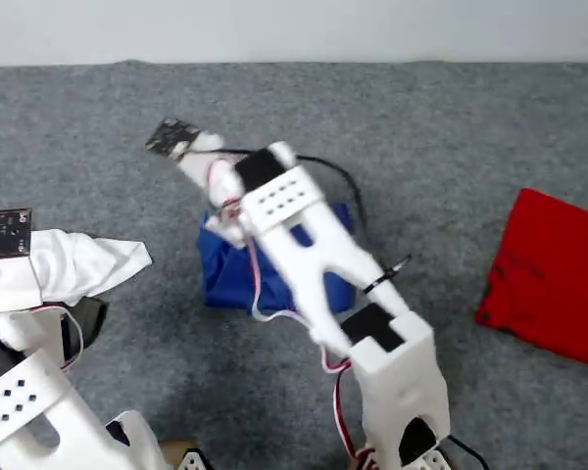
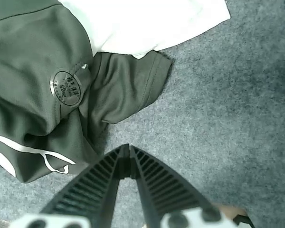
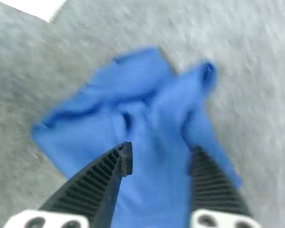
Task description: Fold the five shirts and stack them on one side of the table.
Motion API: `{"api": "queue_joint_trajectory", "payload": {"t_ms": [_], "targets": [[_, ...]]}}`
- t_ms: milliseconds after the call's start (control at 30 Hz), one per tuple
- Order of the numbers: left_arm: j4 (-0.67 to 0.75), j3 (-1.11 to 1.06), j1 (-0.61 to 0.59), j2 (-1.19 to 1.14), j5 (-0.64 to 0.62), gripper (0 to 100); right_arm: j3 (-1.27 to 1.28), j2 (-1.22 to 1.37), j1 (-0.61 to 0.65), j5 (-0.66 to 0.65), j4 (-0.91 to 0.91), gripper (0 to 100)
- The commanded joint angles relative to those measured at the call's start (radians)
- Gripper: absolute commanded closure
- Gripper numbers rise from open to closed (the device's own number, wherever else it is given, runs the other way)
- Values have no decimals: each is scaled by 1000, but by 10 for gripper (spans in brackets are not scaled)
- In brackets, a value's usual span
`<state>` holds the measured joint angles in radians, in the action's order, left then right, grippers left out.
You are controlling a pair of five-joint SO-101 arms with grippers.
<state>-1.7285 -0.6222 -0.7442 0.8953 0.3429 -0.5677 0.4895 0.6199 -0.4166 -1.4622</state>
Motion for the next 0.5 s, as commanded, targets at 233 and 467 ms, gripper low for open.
{"api": "queue_joint_trajectory", "payload": {"t_ms": [233,467], "targets": [[2,4,6,15,-9,993,-52,-8,-266,-117,-196,988],[2,4,6,15,-9,993,-57,130,-303,-118,-188,988]]}}
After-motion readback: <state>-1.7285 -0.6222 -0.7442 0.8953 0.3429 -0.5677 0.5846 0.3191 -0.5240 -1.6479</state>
